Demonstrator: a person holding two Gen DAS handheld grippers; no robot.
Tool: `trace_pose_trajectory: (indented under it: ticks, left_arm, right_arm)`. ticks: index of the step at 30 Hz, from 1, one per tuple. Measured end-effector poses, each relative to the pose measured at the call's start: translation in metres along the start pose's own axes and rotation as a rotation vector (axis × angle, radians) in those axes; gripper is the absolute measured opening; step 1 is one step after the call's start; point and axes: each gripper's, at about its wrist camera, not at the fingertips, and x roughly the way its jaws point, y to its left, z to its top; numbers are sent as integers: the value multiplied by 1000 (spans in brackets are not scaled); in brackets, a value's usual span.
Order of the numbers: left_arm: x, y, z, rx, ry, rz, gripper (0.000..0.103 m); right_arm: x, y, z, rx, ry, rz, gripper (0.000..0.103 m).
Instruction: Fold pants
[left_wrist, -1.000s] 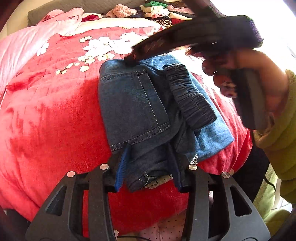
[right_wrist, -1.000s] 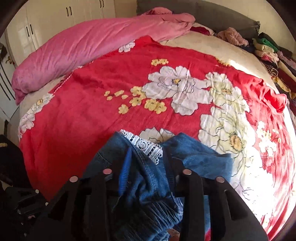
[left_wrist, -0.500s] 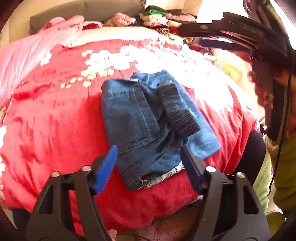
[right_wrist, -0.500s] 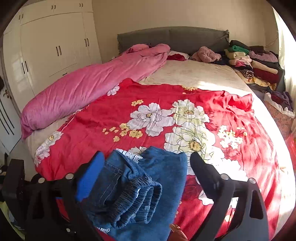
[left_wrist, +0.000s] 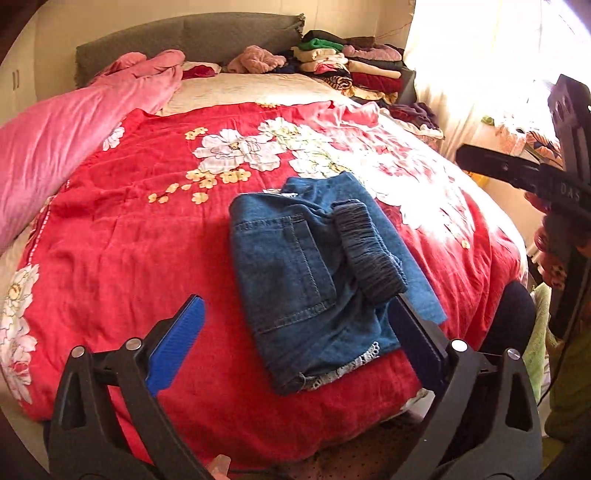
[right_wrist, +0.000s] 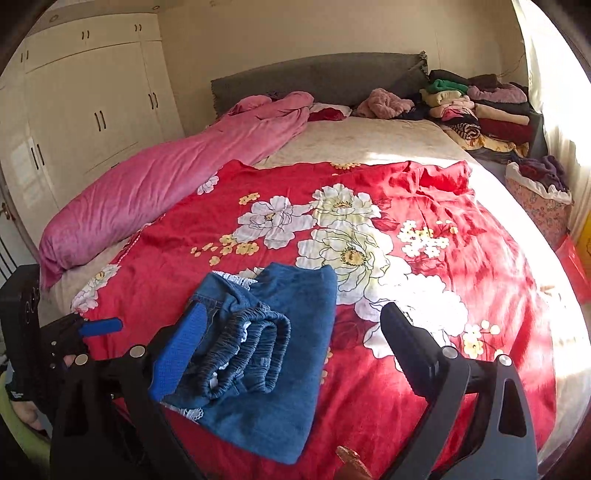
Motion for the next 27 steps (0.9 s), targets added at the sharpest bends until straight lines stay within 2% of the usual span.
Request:
trace_pose_trajectory:
  ticks: [12, 22, 27]
  left_arm:
    - [0, 13, 2, -39, 0, 26, 93]
    - [21, 27, 4, -88, 30, 45, 93]
    - [38, 37, 5, -132, 59, 31, 93]
  right_arm:
    - [-4, -15, -25, 39, 38, -34, 95]
    - [19, -18, -39, 63, 113, -13, 94]
    - [37, -18, -45, 74, 158, 9, 95]
